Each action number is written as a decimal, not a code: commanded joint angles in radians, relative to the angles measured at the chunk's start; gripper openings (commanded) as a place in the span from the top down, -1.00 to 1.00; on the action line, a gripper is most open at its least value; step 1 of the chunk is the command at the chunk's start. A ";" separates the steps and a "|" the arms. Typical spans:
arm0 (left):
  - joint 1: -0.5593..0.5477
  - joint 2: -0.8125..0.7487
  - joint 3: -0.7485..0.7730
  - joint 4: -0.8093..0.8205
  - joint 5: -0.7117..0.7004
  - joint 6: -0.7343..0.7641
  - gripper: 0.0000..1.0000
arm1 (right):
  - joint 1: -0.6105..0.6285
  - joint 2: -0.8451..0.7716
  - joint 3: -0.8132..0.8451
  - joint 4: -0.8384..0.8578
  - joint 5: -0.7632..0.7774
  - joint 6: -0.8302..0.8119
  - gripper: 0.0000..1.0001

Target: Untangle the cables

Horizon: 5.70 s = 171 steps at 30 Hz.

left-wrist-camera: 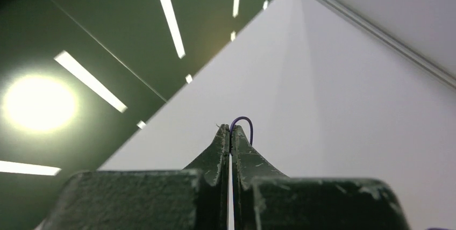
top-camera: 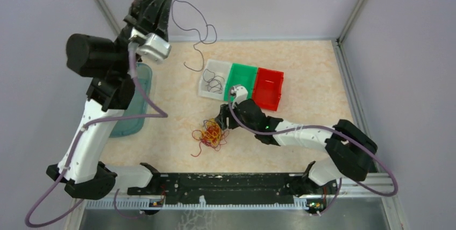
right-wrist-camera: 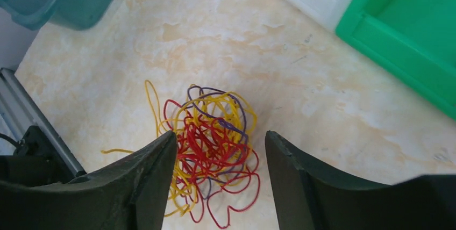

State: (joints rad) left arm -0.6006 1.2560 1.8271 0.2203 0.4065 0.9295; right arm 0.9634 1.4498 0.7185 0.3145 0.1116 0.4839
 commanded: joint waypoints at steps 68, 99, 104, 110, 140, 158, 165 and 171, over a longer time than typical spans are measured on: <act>0.085 0.490 -0.413 -0.280 -0.277 -0.004 0.96 | -0.174 -0.409 -0.166 -0.139 0.297 0.114 -0.20; 0.126 0.747 -0.375 -0.217 -0.314 -0.150 1.00 | -0.187 -0.422 -0.167 -0.125 0.323 0.169 -0.39; 0.139 0.775 -0.367 -0.215 -0.315 -0.172 0.94 | -0.189 -0.397 -0.157 -0.121 0.294 0.177 -0.42; 0.144 0.740 -0.353 -0.319 -0.263 -0.158 0.06 | -0.190 -0.401 -0.150 -0.129 0.284 0.171 -0.42; 0.302 0.072 -0.678 -0.965 0.264 -0.098 -1.00 | -0.101 -0.135 0.029 -0.063 -0.219 -0.074 -0.44; 0.207 0.126 -0.842 -1.061 0.222 0.227 -0.83 | -0.097 -0.063 0.018 -0.057 -0.187 -0.003 -0.30; 0.209 0.203 -0.686 -1.099 0.369 0.180 -0.87 | -0.123 -0.057 0.007 -0.049 -0.201 0.028 -0.20; 0.194 0.322 -0.652 -1.012 0.318 0.154 -0.51 | -0.182 -0.157 -0.112 0.079 -0.203 0.163 -0.19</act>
State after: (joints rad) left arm -0.3931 1.5158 1.1610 -0.8268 0.7017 1.0752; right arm 0.8124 1.3865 0.6624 0.2703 -0.0914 0.5526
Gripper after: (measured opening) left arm 0.806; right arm 0.600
